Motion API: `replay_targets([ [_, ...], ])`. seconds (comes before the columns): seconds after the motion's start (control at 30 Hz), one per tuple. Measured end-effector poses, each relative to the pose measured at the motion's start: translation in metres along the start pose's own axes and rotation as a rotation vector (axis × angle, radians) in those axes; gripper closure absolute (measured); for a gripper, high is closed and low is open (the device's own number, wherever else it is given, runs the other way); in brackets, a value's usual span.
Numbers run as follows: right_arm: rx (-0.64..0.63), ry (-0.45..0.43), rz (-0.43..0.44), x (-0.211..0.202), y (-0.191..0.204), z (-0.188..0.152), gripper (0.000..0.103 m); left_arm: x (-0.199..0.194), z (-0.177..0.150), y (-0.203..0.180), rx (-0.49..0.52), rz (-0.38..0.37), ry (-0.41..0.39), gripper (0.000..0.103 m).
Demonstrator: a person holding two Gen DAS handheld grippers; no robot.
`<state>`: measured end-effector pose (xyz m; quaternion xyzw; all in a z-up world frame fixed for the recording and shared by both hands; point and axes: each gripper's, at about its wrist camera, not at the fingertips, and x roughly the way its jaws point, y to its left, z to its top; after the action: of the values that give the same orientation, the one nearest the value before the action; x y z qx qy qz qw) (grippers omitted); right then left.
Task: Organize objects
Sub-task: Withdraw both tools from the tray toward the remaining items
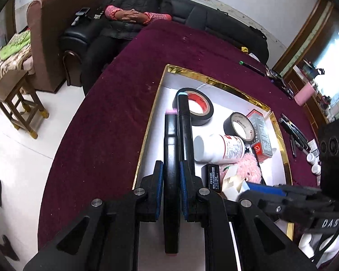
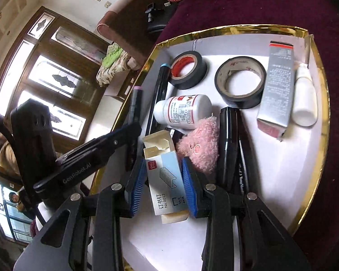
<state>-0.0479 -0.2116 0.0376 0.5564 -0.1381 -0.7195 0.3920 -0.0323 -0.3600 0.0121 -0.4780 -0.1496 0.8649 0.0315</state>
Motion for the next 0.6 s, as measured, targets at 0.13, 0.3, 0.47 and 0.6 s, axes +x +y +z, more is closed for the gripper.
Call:
replay_targets([
  [0.13, -0.032, -0.003, -0.037, -0.003, 0.006, -0.003, 0.07, 0.0, 0.0, -0.001, 0.008, 0.002, 0.008, 0.091],
  [0.3, -0.076, -0.026, -0.084, -0.009, 0.012, -0.004, 0.071, 0.001, 0.0, -0.004, 0.016, -0.004, 0.017, 0.088],
  [0.47, -0.111, -0.063, -0.089, -0.025, 0.019, -0.008, 0.07, -0.009, 0.001, -0.008, 0.012, -0.05, -0.005, 0.064],
  [0.6, -0.133, -0.128, -0.081, -0.055, 0.02, -0.016, 0.066, -0.03, -0.002, -0.018, -0.002, -0.102, -0.059, 0.047],
])
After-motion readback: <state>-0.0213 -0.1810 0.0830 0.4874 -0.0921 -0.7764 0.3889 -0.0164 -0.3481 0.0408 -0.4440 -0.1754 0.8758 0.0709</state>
